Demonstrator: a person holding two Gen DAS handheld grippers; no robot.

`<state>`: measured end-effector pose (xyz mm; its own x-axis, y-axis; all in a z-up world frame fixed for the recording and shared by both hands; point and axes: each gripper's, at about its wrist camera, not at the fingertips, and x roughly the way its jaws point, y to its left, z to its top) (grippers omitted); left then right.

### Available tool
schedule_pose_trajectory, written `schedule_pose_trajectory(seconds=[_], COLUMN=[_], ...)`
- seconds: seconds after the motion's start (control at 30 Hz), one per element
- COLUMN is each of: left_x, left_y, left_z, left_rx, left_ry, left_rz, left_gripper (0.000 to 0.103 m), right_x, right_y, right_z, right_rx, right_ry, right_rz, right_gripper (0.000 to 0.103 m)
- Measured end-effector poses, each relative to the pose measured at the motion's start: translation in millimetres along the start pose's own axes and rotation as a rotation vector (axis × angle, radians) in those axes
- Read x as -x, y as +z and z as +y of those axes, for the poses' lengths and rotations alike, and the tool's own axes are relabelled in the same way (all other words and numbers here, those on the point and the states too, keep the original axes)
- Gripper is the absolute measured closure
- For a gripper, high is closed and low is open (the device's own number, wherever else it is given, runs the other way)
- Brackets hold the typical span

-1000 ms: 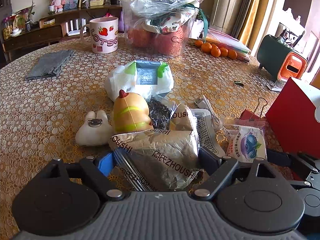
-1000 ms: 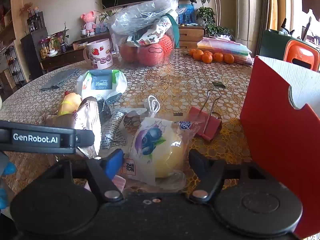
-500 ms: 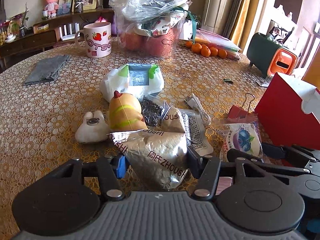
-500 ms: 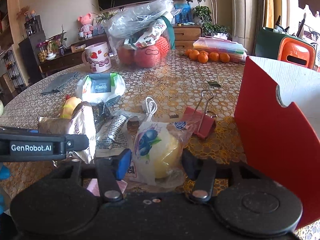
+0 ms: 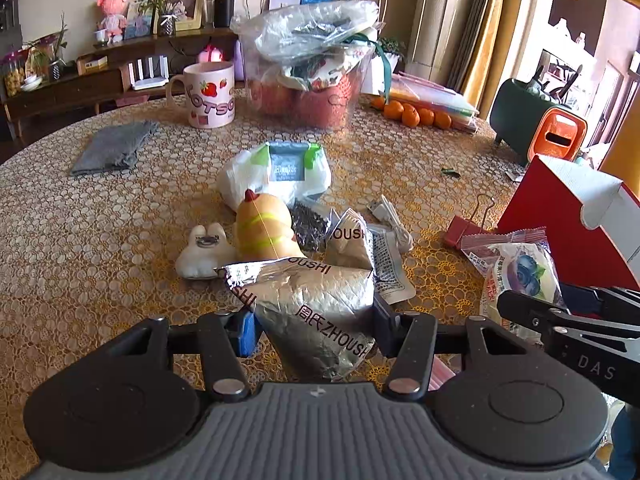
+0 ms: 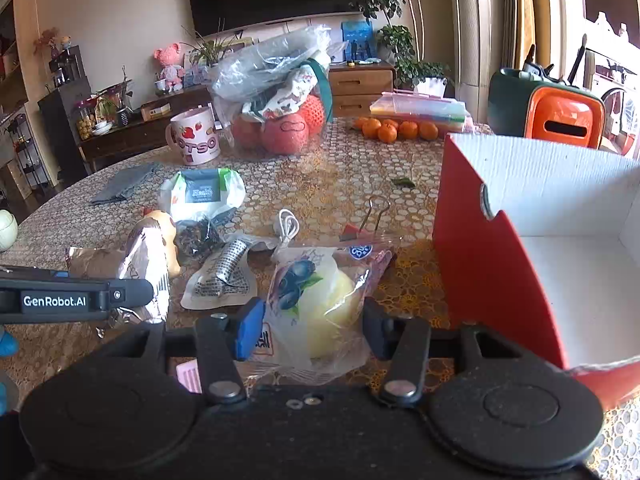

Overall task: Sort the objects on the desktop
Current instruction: 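Carry the foil bag with the left gripper while the right gripper carries the clear bag over the red shoebox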

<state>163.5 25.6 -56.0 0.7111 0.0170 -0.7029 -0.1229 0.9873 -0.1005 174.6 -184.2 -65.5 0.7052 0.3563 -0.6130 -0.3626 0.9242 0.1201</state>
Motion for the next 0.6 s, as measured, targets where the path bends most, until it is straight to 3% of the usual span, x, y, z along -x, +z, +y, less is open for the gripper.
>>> schedule_pose_trajectory(seconds=[0.23,0.6], left_x=[27.1,59.9], left_y=[11.1,19.5], left_z=[-7.0,-32.1], left_rx=[-0.009,-0.047], left_ry=[-0.034,-0.157], left_rz=[-0.026,0.021], left_gripper=[0.05,0.05], right_x=[26.1,76.9], right_y=[13.8,34.0], right_z=[-4.1,-21.9], right_rx=[-0.018,-0.036], right_ry=[0.027,0.06], right_rz=[-0.04,-0.054], right_gripper=[0.051,0.051])
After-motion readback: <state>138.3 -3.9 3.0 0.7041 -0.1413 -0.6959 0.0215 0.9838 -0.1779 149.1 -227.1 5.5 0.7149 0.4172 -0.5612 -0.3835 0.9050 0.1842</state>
